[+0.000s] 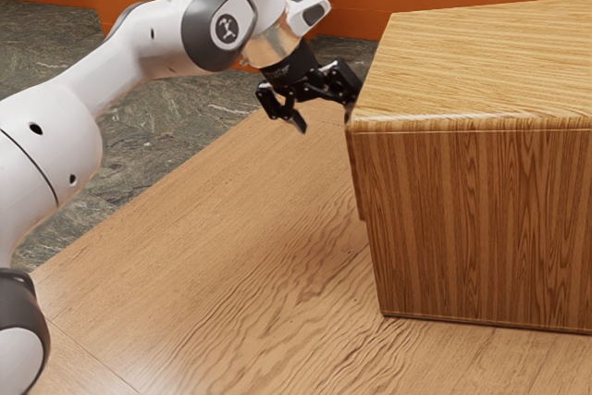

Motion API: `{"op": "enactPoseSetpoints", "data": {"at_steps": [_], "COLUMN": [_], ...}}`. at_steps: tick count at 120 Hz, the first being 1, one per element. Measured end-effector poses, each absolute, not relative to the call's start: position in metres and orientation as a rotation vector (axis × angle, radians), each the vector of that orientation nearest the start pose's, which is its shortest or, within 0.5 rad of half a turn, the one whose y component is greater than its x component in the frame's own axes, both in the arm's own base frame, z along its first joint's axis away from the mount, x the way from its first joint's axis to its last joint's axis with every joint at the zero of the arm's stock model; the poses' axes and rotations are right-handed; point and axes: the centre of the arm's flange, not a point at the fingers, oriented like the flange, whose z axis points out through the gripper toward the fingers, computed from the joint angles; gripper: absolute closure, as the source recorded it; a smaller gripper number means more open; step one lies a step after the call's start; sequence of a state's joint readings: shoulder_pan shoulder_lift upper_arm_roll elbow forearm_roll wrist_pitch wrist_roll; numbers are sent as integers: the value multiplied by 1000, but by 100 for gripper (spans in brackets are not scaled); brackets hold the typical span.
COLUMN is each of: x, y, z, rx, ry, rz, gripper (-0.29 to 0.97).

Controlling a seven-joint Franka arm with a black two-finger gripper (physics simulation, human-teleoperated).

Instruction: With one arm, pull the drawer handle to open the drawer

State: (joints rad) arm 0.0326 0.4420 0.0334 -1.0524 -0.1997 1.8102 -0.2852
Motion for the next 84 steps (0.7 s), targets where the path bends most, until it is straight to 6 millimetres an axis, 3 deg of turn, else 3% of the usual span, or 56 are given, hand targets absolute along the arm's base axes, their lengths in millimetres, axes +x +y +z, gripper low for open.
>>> {"op": "enactPoseSetpoints", "data": {"at_steps": [50, 70, 84], "x": [691, 682, 667], "y": [75, 109, 138], "z": [629, 633, 648], "rx": [-3234, -3213, -3190], "ry": [-706, -771, -823], "rz": [-483, -473, -482], "gripper": [0, 0, 0]}}
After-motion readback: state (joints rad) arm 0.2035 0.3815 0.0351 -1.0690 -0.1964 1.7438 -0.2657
